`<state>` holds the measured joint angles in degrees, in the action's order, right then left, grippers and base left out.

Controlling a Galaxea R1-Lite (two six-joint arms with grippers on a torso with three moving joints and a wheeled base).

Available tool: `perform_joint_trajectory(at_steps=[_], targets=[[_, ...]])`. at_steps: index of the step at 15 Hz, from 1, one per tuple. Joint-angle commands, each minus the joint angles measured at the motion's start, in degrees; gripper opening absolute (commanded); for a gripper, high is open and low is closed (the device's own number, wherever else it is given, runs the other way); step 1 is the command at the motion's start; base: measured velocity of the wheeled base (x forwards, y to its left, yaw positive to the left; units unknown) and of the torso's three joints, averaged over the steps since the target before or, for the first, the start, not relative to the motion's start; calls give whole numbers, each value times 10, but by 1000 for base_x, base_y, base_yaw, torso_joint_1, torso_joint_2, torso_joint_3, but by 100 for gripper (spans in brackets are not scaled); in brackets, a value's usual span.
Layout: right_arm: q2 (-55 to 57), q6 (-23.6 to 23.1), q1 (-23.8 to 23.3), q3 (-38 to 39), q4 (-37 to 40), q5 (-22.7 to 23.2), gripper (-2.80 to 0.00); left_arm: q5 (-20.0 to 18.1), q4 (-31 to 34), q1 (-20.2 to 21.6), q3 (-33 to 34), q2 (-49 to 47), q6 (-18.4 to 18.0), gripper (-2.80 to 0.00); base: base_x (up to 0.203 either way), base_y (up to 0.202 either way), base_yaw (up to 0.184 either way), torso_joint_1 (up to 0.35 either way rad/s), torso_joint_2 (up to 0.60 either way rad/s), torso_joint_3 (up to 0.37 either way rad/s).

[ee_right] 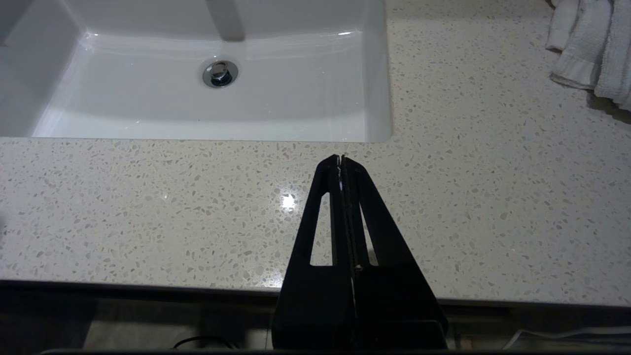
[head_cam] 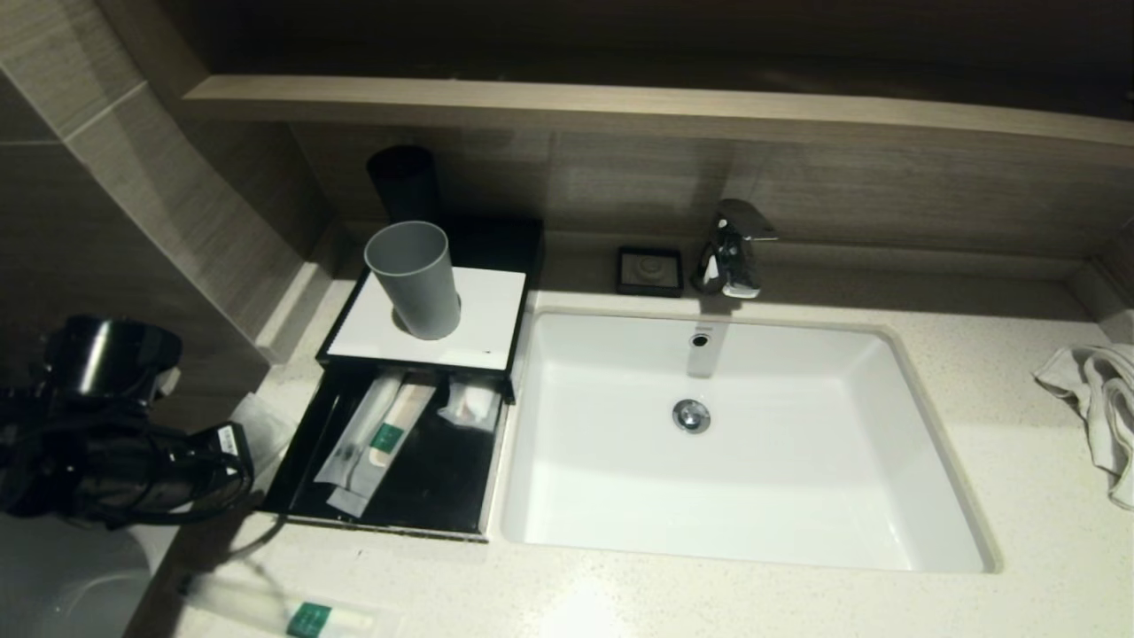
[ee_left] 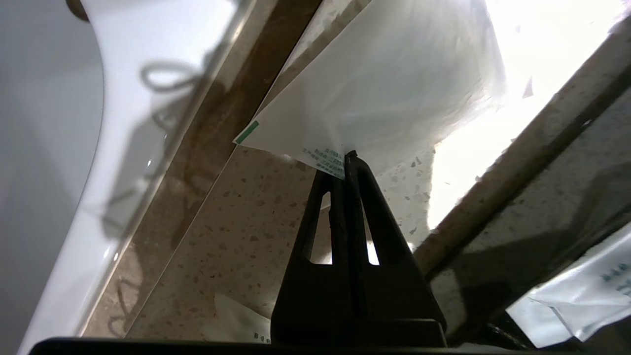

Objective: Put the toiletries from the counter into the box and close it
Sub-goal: Pick up the bathroom toiletry, then place the bathroom toiletry into the drawer

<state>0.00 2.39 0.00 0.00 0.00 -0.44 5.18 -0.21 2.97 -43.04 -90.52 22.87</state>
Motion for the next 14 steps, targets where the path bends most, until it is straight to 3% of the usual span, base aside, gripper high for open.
perform_joint_trajectory(at_steps=[1,7,9,12,14], targets=[[0,0,0,0,0,0,-280,1,-1,0,-1,17,2,-280,0,0,0,0,0,0],[0,0,0,0,0,0,-280,1,5,0,-3,92,0,-280,0,0,0,0,0,0],[0,1,0,0,0,0,-280,-15,20,-3,-17,124,0,-280,0,0,0,0,0,0],[0,0,0,0,0,0,-280,-68,105,-6,-77,174,0,-280,0,0,0,0,0,0],[0,0,0,0,0,0,-280,-100,172,-36,-109,191,1,-280,0,0,0,0,0,0]])
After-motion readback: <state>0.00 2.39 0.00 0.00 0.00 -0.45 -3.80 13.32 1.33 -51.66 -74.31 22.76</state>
